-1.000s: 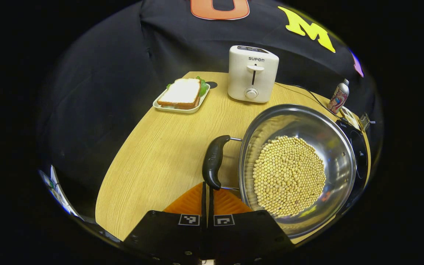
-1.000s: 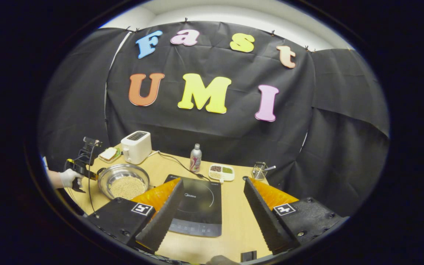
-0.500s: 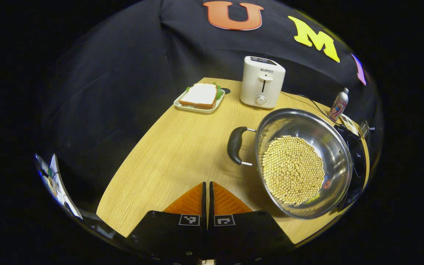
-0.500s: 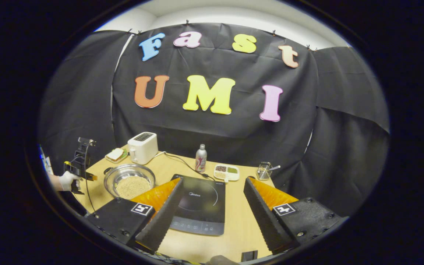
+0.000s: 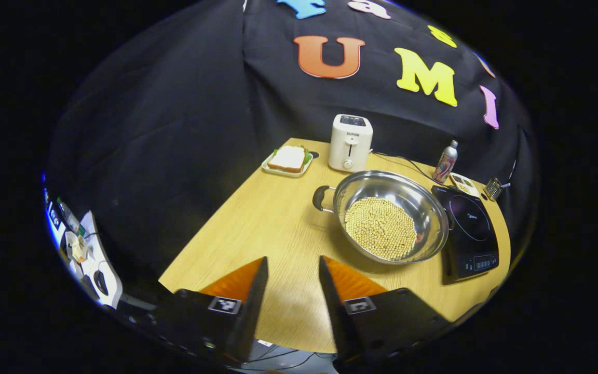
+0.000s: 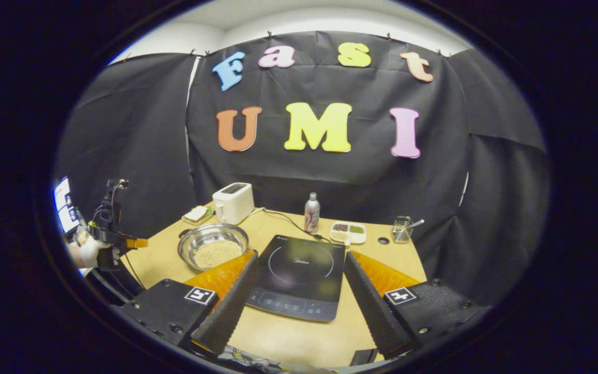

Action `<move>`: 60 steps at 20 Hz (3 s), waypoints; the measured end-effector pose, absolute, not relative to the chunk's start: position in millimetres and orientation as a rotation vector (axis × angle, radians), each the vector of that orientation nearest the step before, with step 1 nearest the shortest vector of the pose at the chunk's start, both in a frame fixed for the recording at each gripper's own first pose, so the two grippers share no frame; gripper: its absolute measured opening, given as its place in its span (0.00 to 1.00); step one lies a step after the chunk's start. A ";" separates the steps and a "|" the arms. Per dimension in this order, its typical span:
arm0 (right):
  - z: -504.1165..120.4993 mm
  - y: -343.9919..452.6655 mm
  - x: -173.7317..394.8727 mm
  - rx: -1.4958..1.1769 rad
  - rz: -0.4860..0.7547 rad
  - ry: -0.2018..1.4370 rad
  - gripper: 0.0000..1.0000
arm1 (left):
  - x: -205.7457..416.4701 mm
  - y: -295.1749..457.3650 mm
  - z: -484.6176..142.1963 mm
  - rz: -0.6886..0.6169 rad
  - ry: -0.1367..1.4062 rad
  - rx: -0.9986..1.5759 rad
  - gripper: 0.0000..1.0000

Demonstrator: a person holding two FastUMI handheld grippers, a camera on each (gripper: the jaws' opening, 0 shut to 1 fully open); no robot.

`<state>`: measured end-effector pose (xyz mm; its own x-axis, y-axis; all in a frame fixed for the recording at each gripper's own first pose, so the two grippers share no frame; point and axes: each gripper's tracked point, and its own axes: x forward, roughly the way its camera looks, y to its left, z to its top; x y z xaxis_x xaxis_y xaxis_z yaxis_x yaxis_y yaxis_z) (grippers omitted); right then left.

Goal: First push the handle of the pot to place it horizontally, then grasp the pot with both hands and set it on the induction cooktop.

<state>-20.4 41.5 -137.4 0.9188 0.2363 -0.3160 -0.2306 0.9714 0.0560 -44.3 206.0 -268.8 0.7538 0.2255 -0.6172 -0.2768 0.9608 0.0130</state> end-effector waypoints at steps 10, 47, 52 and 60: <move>-225.3 160.1 78.5 0.112 0.324 0.556 1.00 | 32.7 203.7 -266.1 0.172 0.642 0.013 0.97; -361.2 254.8 205.9 0.117 0.129 1.034 0.55 | 144.7 198.5 -399.1 -0.043 1.077 -0.052 0.52; -342.0 253.6 204.2 0.066 0.148 0.955 0.58 | 142.1 200.7 -397.4 -0.050 1.044 -0.051 0.61; -306.5 234.8 200.6 0.067 0.148 0.892 0.55 | 138.3 198.0 -399.6 -0.045 0.978 -0.025 0.61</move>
<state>200.6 234.8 -306.5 0.6189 0.1563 -0.7698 -0.1003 0.9877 0.1199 138.3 198.0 -399.6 0.5579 -0.0494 -0.8284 0.0269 0.9988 -0.0415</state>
